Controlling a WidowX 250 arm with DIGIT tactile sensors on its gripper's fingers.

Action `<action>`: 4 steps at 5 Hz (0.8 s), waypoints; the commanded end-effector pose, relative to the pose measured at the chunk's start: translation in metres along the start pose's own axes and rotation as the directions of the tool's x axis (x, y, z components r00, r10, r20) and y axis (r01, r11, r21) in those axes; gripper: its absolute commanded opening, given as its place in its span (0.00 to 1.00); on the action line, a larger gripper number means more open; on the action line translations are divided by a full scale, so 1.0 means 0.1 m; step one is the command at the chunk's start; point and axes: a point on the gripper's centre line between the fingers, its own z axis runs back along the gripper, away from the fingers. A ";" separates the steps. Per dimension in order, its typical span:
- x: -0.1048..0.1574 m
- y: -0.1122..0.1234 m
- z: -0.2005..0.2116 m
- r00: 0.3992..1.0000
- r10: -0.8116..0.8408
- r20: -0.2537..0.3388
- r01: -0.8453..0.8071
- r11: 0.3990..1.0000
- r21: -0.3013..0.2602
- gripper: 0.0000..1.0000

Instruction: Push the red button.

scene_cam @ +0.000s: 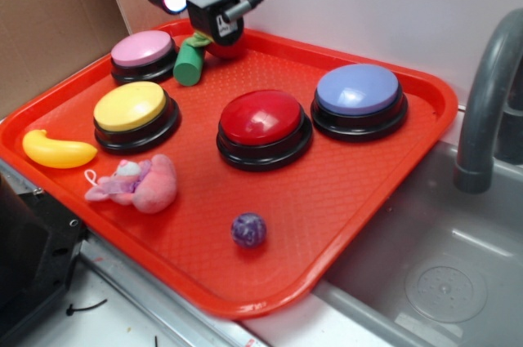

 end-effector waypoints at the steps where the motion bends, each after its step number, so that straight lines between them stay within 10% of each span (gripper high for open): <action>1: 0.05 -0.04 0.28 0.997 0.031 0.064 -0.031 0.999 -0.010 1.00; 4: -0.03 -0.07 0.39 0.996 0.053 0.066 -0.055 0.998 0.020 1.00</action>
